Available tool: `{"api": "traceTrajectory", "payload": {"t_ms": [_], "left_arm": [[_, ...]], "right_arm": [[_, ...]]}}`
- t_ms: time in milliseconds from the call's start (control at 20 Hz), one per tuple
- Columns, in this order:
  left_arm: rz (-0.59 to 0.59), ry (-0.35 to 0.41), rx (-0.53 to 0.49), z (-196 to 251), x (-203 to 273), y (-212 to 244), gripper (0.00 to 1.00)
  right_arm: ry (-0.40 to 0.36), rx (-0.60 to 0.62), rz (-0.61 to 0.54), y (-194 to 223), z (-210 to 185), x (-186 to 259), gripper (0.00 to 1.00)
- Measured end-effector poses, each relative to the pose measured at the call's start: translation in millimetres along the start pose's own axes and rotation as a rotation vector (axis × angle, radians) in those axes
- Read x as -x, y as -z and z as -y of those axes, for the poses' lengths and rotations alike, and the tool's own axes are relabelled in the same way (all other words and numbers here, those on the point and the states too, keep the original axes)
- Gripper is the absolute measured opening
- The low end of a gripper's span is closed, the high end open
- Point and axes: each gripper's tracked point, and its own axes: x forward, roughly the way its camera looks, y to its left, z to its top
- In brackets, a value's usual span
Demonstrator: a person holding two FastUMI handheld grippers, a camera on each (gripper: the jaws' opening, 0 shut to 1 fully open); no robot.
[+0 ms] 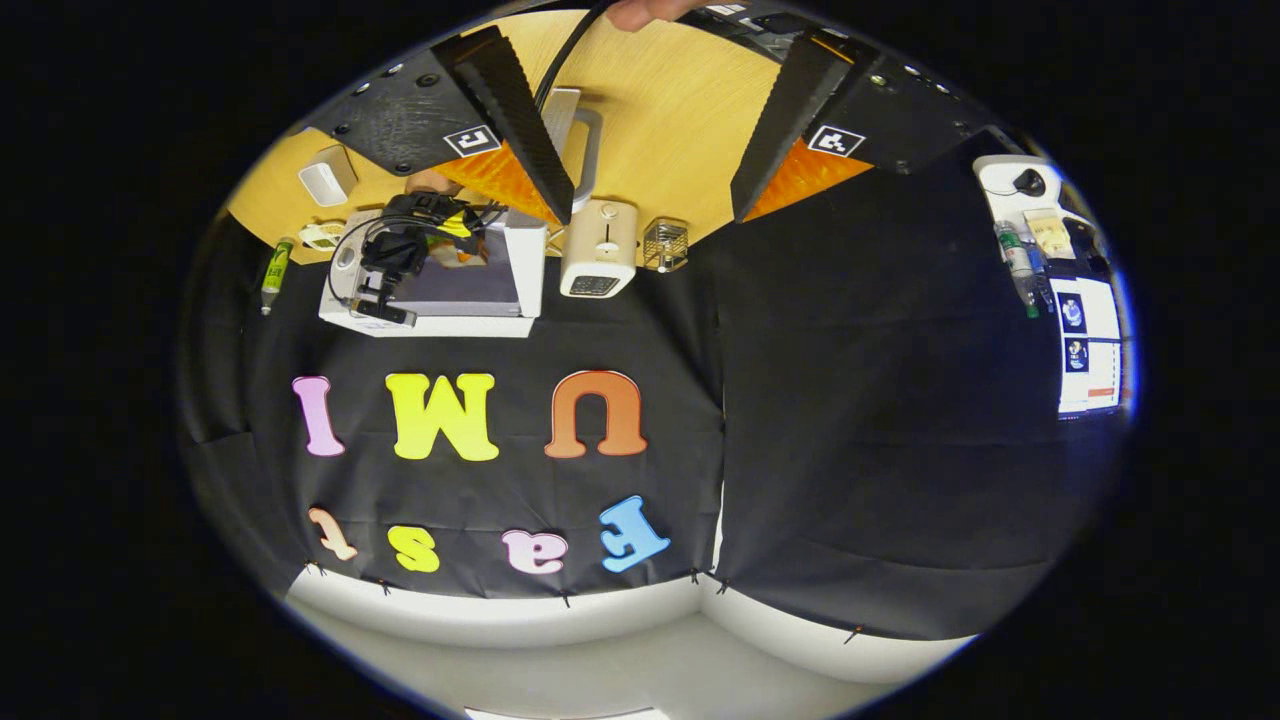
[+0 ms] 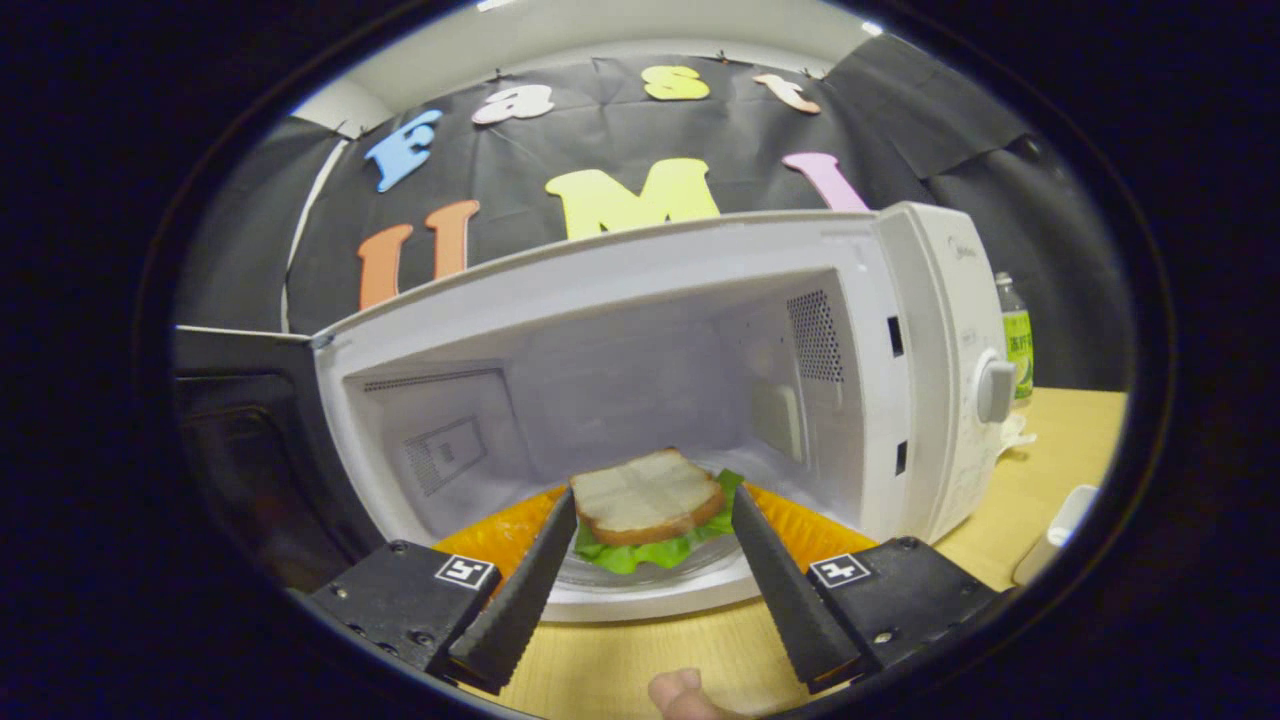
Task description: Open the microwave oven with the left hand, put the food in, and close the microwave oven.
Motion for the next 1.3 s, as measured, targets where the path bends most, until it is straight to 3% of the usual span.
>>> {"api": "traceTrajectory", "payload": {"t_ms": [100,150,200,250,300,350,400,500,550,600,700,750,800,850,900,1050,1100,1200,1250,1300], "left_arm": [[-0.005,0.004,-0.013,-5.5,4.1,2.9,0.95],[-0.015,-0.004,-0.024,-11.4,4.4,6.1,0.95],[-0.026,-0.018,-0.034,-18.4,3.2,10.8,0.95],[-0.036,-0.026,-0.044,-24.1,2.8,14.0,0.95],[-0.044,-0.029,-0.050,-26.4,1.5,17.1,0.95],[-0.051,-0.031,-0.051,-30.1,0.1,21.0,0.95],[-0.053,-0.032,-0.044,-33.7,-0.9,23.4,0.95],[-0.049,-0.016,-0.019,-34.1,-8.0,27.3,0.95],[-0.049,-0.004,-0.007,-34.0,-11.4,29.9,0.95],[-0.046,0.010,0.006,-34.0,-15.5,32.3,0.95],[-0.049,0.044,0.028,-32.6,-24.4,35.7,0.95],[-0.042,0.059,0.040,-30.8,-30.0,34.3,0.90],[-0.032,0.078,0.042,-28.5,-33.9,32.4,0.76],[-0.017,0.090,0.032,-28.2,-40.6,28.0,0.83],[-0.006,0.097,0.013,-28.2,-47.5,25.5,0.82],[0.006,0.124,-0.062,-24.9,-64.1,24.6,0.69],[0.010,0.122,-0.087,-24.8,-68.6,25.9,0.57],[0.024,0.059,-0.133,-36.2,-84.1,20.7,0.36],[0.013,0.055,-0.136,-36.0,-86.3,25.2,0.30],[0.010,0.074,-0.126,-31.8,-88.5,27.7,0.30]], "right_arm": [[-0.024,-0.009,-0.019,0.7,5.8,16.0,1.00],[-0.022,-0.012,-0.027,-1.3,12.0,24.2,0.92],[-0.025,-0.014,-0.017,-6.2,15.8,32.9,1.00],[-0.032,-0.019,-0.008,-12.1,18.7,41.9,1.00],[-0.041,-0.013,0.006,-19.4,22.5,50.0,0.92],[-0.041,-0.001,0.017,-26.2,27.9,58.6,1.00],[-0.038,0.013,0.026,-32.6,33.2,67.9,0.91],[-0.056,0.032,0.025,-44.1,39.2,88.1,0.91],[-0.075,0.026,0.022,-51.9,41.5,100.3,0.92],[-0.090,0.022,0.012,-58.1,46.0,113.2,1.00],[-0.113,0.018,0.014,-79.5,59.0,142.4,1.00],[-0.119,0.025,0.023,-91.1,68.2,157.0,1.00],[-0.129,0.036,0.038,-105.6,76.7,170.6,1.00],[-0.148,0.058,0.043,-118.8,82.7,182.3,1.00],[-0.163,0.080,0.051,-130.8,89.0,194.9,1.00],[-0.188,0.131,0.061,-168.3,114.1,230.6,1.00],[-0.189,0.147,0.060,-180.5,123.9,240.9,0.91],[-0.192,0.173,0.059,-209.6,141.4,259.4,0.91],[-0.203,0.182,0.057,-224.9,148.8,268.8,1.00],[-0.211,0.188,0.055,-241.9,163.3,277.1,0.92]]}}
